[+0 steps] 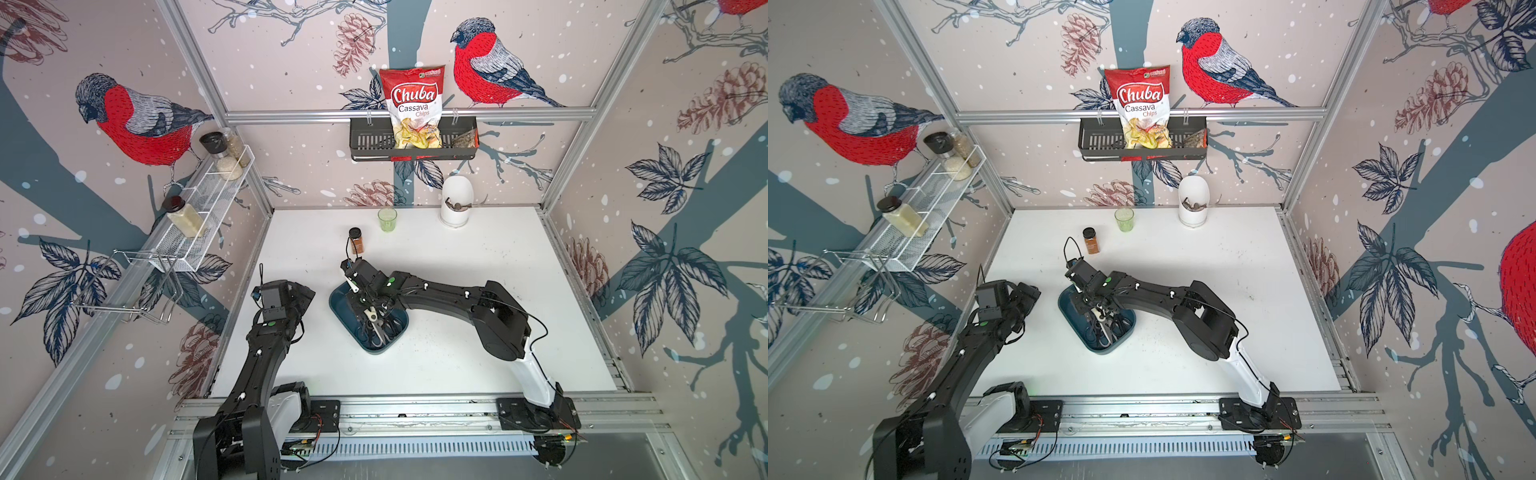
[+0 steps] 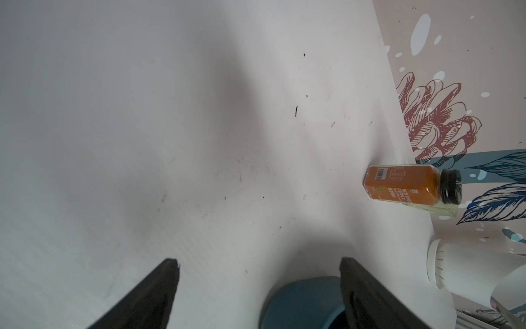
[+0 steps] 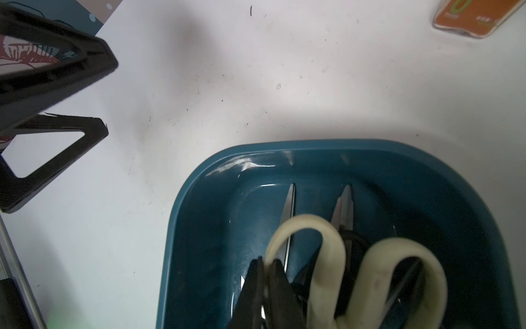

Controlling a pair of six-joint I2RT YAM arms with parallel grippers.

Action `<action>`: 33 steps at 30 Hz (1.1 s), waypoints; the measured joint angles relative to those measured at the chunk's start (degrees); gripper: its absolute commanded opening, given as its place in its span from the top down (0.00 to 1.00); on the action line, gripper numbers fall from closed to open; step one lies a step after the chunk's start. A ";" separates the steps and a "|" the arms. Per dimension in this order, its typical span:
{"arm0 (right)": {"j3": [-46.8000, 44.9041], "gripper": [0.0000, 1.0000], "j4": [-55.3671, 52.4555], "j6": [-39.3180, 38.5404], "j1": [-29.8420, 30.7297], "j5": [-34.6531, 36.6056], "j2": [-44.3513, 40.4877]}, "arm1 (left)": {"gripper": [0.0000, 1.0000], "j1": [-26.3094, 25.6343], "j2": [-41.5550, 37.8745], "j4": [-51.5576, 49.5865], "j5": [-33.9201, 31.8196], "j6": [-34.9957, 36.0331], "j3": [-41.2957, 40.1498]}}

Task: Put the scissors into the storage box
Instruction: Place the scissors in the storage box, then reset both arms

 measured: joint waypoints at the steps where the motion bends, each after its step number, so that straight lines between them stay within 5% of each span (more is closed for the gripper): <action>1: 0.22 0.72 0.04 -0.09 0.00 0.00 0.00 | 0.08 0.00 -0.13 -0.02 -0.37 0.02 -0.07; 7: -0.66 0.58 0.33 -0.13 -0.74 1.20 -1.81 | 0.08 0.04 -0.87 0.00 -2.27 0.83 -0.24; 15: -14.49 0.55 7.48 0.76 -8.13 5.57 -17.38 | 0.08 0.09 -0.96 0.98 -7.63 4.94 -0.24; 22: -31.50 0.56 15.26 0.24 -23.02 8.37 -31.08 | 0.08 0.09 1.33 9.07 -10.21 9.16 -0.70; 33: -64.46 0.59 33.83 -3.96 -50.84 18.05 -45.75 | 0.11 -0.09 14.75 19.43 -14.56 29.59 3.93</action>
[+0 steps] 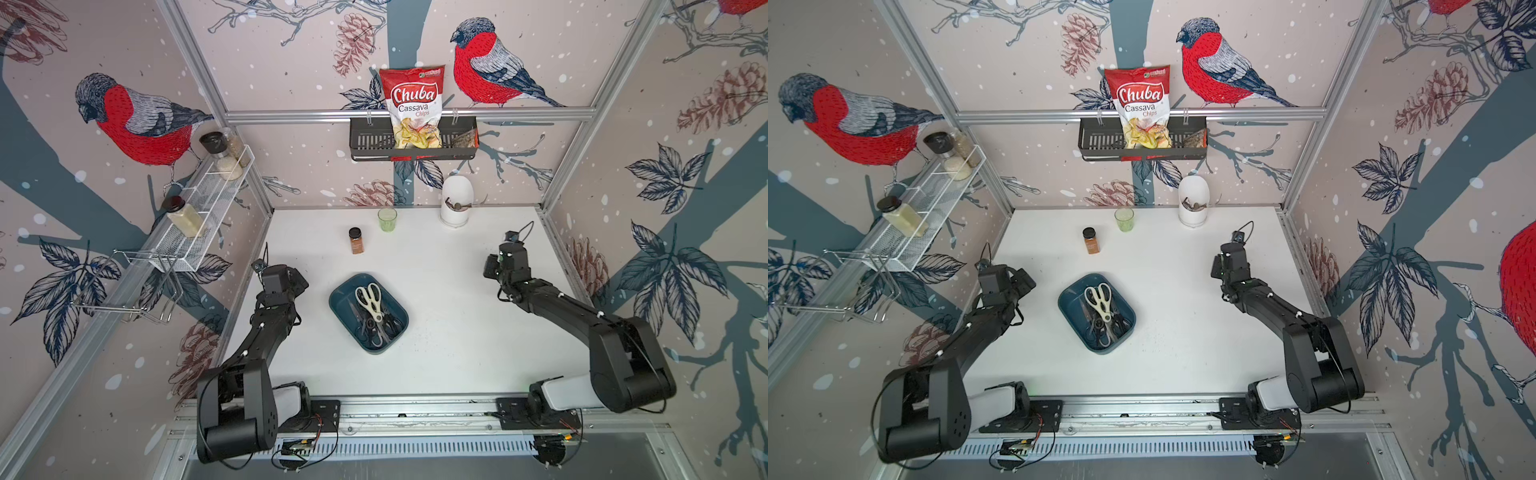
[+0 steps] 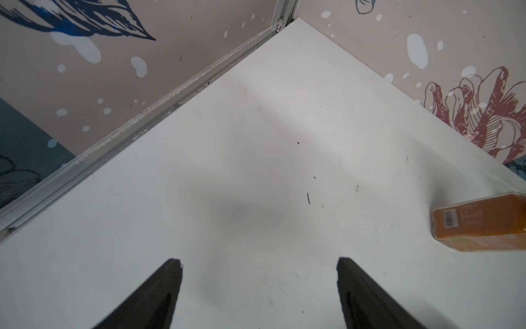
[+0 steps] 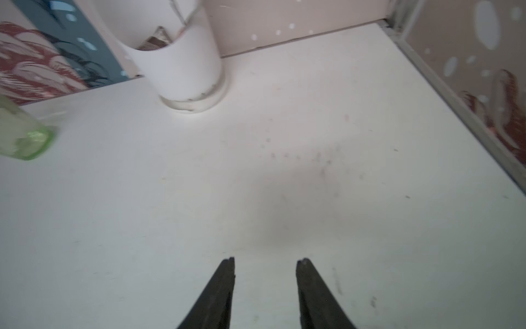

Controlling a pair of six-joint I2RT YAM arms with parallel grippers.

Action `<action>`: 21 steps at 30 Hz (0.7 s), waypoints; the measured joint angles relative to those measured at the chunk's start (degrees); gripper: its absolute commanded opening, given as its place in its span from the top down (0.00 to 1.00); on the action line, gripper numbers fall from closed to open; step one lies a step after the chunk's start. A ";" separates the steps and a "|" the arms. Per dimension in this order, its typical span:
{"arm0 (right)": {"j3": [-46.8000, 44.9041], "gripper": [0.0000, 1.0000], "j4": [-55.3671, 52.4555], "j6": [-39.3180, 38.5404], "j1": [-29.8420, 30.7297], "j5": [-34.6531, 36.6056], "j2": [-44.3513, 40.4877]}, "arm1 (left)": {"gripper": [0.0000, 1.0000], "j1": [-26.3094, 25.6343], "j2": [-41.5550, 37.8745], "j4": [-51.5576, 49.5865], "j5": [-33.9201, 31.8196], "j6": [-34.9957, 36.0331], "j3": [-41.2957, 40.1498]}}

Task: Put the scissors into the storage box
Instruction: Reset both arms

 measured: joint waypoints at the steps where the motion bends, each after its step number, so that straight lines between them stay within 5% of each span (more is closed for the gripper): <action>1: -2.43 0.59 2.32 -0.66 -1.18 1.55 -0.68 | 0.11 -0.13 0.35 1.68 -0.17 1.09 -0.63; 8: -16.46 0.59 27.69 -10.01 -4.63 6.21 -0.02 | 0.11 -4.31 3.52 17.68 -2.16 12.17 -6.51; 17: -20.15 0.56 45.90 -13.44 -7.48 3.26 4.90 | 0.10 -9.27 11.65 31.65 -3.67 18.99 -6.86; 20: -23.28 0.25 52.48 -11.82 -11.19 -0.15 6.62 | 0.04 -11.72 14.40 40.79 -4.96 19.45 -8.98; 21: -24.09 0.00 52.98 -11.85 -11.58 -1.16 7.26 | 0.04 -13.00 14.91 41.94 -4.92 20.11 -10.36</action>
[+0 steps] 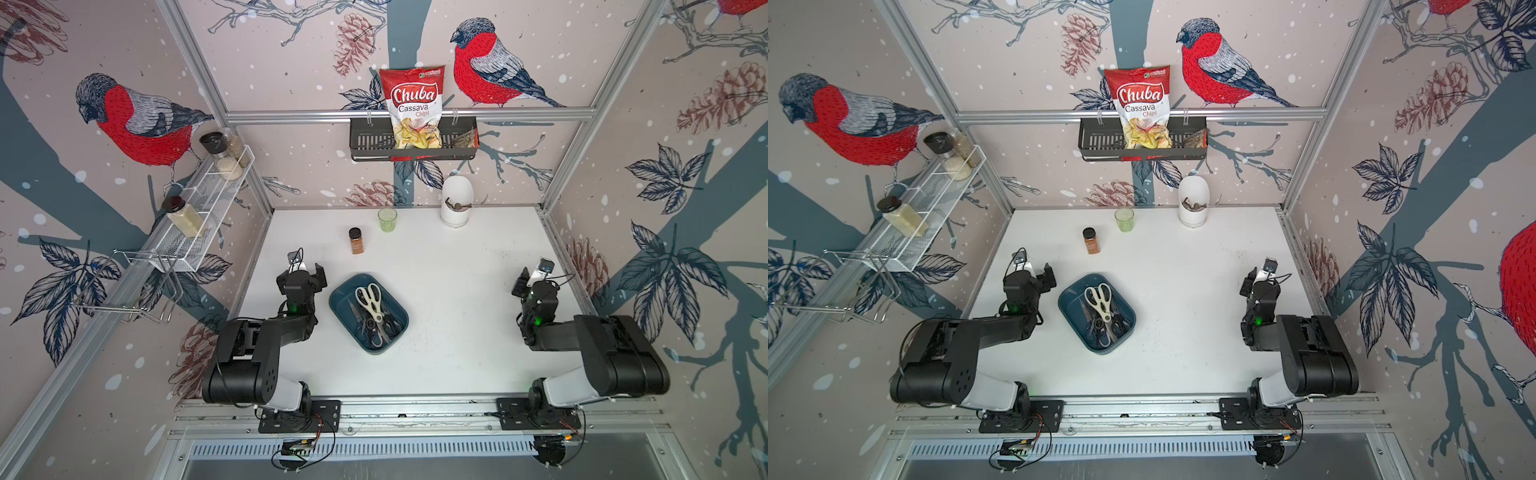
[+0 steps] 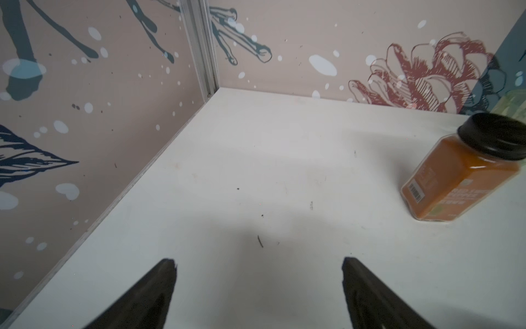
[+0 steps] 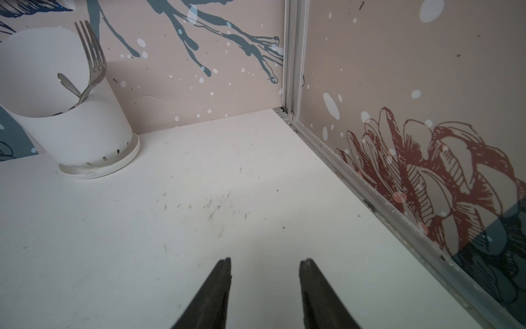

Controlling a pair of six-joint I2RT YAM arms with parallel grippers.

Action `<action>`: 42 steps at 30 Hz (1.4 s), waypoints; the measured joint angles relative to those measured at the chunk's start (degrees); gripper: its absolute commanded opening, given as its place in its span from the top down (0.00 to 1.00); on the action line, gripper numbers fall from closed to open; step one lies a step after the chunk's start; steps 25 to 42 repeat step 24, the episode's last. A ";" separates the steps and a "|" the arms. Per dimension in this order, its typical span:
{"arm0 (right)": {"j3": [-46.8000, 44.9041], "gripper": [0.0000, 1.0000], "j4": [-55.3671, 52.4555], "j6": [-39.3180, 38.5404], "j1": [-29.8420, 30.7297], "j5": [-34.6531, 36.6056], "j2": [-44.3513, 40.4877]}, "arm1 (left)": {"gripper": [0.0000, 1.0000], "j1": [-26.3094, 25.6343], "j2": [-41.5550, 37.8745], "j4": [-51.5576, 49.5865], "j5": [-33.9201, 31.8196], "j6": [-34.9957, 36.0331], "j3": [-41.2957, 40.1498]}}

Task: Put the scissors into the storage box
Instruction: Reset both arms

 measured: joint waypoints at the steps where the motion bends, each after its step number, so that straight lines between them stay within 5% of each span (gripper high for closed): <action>1: 0.13 0.01 -1.01 0.00 0.00 -1.20 0.00 | 0.04 -0.83 -0.11 -0.04 0.33 0.85 -0.81; 10: 0.76 0.01 1.99 0.02 -0.44 -6.47 -0.61 | 0.02 -1.07 2.29 16.63 -2.45 0.83 -6.25; 42: 1.03 0.00 1.68 0.02 -0.44 -7.30 -0.33 | 0.02 -1.05 1.70 16.52 -2.58 0.81 -5.99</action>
